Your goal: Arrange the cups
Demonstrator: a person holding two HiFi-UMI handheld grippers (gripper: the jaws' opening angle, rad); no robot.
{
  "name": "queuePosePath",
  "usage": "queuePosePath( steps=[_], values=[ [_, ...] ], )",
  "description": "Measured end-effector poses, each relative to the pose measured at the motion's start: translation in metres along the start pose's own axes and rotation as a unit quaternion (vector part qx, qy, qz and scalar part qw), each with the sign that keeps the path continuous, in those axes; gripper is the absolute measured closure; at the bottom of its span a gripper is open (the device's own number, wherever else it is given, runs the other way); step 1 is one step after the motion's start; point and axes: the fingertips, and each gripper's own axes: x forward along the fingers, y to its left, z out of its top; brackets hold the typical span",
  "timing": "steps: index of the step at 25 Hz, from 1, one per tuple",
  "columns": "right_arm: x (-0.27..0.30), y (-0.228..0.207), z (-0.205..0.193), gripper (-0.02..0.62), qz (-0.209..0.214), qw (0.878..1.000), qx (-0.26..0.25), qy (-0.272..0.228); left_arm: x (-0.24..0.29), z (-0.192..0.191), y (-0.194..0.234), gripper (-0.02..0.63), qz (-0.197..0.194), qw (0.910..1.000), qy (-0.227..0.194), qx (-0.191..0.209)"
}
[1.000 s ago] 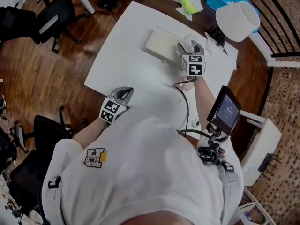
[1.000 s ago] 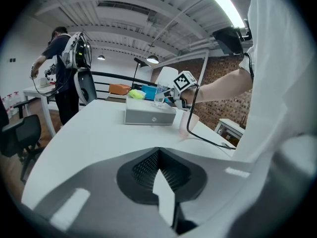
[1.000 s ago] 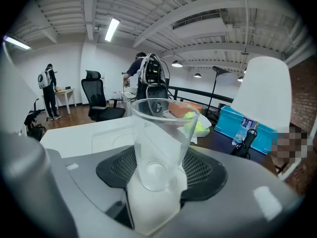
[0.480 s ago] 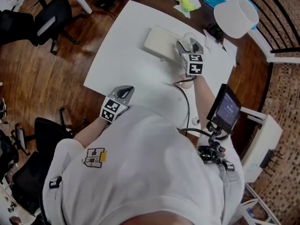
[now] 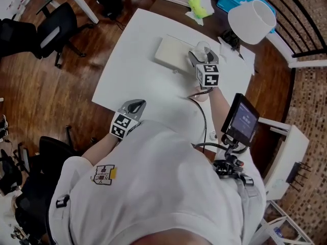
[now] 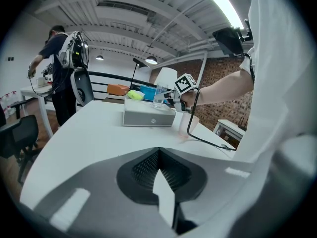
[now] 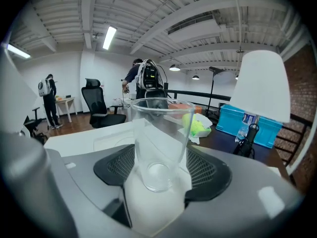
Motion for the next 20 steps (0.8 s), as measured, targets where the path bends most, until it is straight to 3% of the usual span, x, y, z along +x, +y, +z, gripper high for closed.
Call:
queuePosePath(
  steps=[1, 4, 13, 20],
  values=[
    [-0.001, 0.0, 0.0, 0.249, 0.004, 1.0, 0.011, -0.002, 0.0, 0.0, 0.001, 0.606, 0.0, 1.0, 0.0, 0.0],
    [-0.005, 0.0, 0.006, 0.235, 0.003, 1.0, 0.014, -0.008, 0.0, 0.004, 0.007, 0.606, -0.004, 1.0, -0.001, 0.001],
    [-0.071, -0.006, 0.017, 0.235, -0.03, 0.998, 0.022, -0.043, 0.004, 0.012, -0.012, 0.606, -0.041, 0.9985, -0.012, 0.034],
    [-0.136, 0.028, 0.033, 0.272, -0.034, 0.993, 0.049, -0.1, 0.011, 0.019, -0.021, 0.606, -0.075, 0.9956, -0.02, 0.052]
  ],
)
